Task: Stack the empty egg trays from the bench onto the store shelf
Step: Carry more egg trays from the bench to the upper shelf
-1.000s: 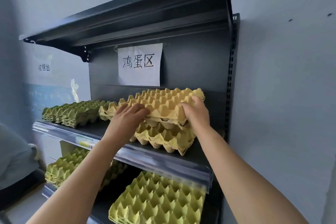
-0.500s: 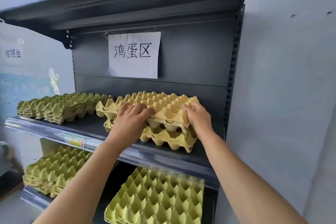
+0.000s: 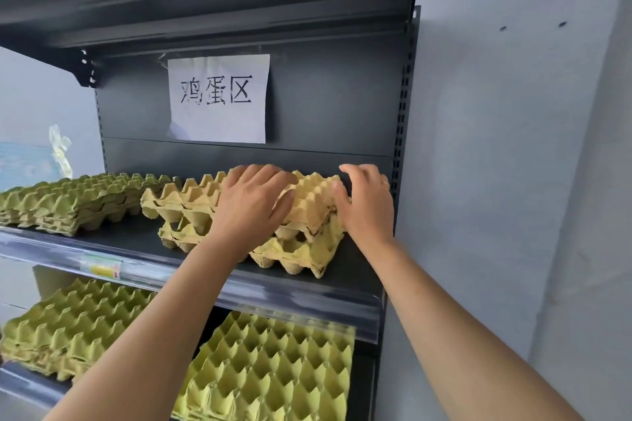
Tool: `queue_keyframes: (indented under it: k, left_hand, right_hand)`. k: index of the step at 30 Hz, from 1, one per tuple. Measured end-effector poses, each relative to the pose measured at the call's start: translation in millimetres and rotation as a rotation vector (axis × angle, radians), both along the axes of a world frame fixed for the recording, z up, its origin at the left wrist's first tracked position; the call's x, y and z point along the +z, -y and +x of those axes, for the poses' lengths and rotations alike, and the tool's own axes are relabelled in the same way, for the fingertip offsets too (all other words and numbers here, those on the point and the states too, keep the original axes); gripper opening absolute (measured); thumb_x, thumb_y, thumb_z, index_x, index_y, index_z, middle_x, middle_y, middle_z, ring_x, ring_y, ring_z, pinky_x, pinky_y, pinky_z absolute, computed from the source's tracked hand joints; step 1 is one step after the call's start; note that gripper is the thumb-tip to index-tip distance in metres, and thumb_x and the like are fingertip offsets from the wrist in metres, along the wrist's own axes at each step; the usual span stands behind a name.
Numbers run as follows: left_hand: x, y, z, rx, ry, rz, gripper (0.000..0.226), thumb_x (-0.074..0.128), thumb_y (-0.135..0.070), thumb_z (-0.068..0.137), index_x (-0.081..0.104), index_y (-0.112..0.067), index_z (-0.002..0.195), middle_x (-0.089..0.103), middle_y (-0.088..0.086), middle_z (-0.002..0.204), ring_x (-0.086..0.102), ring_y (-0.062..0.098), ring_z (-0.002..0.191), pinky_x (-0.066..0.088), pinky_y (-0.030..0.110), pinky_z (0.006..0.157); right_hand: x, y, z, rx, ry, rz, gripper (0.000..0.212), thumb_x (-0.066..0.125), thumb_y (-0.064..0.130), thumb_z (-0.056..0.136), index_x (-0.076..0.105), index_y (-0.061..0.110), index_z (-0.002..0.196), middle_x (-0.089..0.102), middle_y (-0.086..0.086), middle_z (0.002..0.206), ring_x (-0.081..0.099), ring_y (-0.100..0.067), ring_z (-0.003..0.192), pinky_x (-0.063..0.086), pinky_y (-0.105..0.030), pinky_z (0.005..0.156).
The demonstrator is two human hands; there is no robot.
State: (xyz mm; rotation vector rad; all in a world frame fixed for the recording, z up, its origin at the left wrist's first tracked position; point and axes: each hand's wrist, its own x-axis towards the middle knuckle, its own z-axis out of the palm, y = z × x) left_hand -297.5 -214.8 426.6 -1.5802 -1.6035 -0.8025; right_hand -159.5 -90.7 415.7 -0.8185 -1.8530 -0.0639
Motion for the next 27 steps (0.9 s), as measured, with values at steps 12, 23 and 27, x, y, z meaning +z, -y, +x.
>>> queue_keyframes:
  k: [12, 23, 27]
  left_hand:
    - [2, -73, 192, -0.291, -0.063, 0.087, 0.019, 0.052, -0.014, 0.086, 0.067, -0.009, 0.096, 0.067, 0.006, 0.088, 0.06, 0.032, 0.083, 0.04, 0.039, 0.076]
    - [-104, -153, 375, -0.571, 0.057, -0.161, 0.016, 0.055, -0.011, 0.086, 0.068, -0.01, 0.097, 0.067, 0.006, 0.085, 0.06, 0.031, 0.078, 0.042, 0.038, 0.075]
    - [-152, -185, 407, -0.632, 0.069, -0.329, 0.018, 0.057, -0.012, 0.087, 0.068, -0.012, 0.101, 0.068, 0.006, 0.085, 0.061, 0.031, 0.081, 0.041, 0.038, 0.077]
  right_hand:
    - [-10, -30, 213, -0.177, 0.024, 0.158, 0.028, 0.056, 0.023, 0.091, 0.065, 0.008, 0.112, 0.063, -0.012, 0.106, 0.057, -0.036, 0.096, 0.048, -0.042, 0.078]
    - [-112, -71, 427, -0.38, 0.202, -0.111, 0.026, 0.052, 0.024, 0.093, 0.064, 0.013, 0.112, 0.065, -0.009, 0.104, 0.054, -0.034, 0.102, 0.047, -0.04, 0.077]
    - [-165, -88, 463, -0.426, 0.249, -0.289, 0.027, 0.048, 0.027, 0.095, 0.062, 0.018, 0.117, 0.064, -0.003, 0.108, 0.053, -0.027, 0.106, 0.044, -0.035, 0.079]
